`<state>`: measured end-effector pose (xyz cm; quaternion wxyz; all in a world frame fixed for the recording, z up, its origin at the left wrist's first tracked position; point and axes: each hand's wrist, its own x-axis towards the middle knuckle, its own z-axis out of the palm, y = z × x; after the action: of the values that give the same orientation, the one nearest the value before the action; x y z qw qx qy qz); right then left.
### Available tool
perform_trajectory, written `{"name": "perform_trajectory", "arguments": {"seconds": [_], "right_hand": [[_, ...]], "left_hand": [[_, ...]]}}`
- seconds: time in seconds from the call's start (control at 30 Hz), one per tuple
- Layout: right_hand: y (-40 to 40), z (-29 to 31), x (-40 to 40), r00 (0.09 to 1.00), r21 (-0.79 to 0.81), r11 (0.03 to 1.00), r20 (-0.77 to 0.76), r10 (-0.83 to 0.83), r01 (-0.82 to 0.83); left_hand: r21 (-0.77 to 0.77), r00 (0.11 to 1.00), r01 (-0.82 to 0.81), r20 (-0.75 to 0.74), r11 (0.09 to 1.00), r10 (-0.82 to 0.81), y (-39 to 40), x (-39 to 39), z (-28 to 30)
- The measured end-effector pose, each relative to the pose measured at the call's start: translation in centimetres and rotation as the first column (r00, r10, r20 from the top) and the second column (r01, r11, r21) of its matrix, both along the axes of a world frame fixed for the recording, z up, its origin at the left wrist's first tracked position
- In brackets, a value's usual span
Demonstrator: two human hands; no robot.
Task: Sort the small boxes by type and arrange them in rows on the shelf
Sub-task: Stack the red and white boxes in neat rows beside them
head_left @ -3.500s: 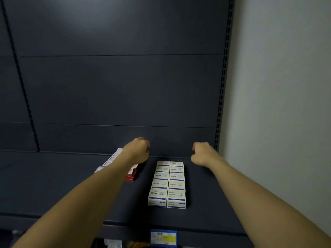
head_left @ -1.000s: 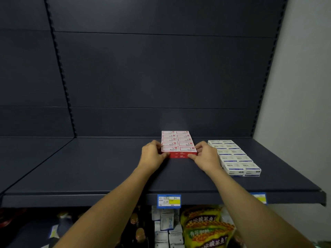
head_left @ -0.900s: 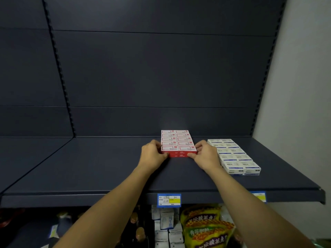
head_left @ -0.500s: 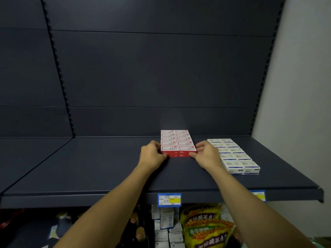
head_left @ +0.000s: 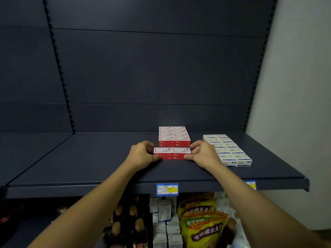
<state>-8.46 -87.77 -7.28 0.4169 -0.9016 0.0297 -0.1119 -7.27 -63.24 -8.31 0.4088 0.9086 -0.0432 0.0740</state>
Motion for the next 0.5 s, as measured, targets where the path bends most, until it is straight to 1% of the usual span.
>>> {"name": "perform_trajectory", "arguments": {"seconds": [0.17,0.37,0.43,0.5], "right_hand": [[-0.4,-0.4,-1.1,0.999,-0.030,0.999,0.006,0.045,-0.045],[-0.7,-0.6,-2.3,0.994,-0.084,0.991,0.027,0.103,-0.101],[-0.8,-0.1,-2.5,0.990,-0.109,0.984,-0.001,0.139,-0.139],[-1.2,0.5,-2.3,0.982,-0.145,0.972,-0.064,0.179,-0.187]], "left_hand": [[-0.004,0.999,0.052,-0.003,0.999,-0.052,0.9,-1.6,-0.1],[0.047,0.996,0.086,-0.010,0.995,-0.086,1.8,-2.9,-0.1],[0.085,0.995,0.101,-0.025,0.991,-0.100,2.0,-3.0,0.2],[0.128,0.993,0.115,-0.052,0.985,-0.109,2.1,-2.9,0.8]]}}
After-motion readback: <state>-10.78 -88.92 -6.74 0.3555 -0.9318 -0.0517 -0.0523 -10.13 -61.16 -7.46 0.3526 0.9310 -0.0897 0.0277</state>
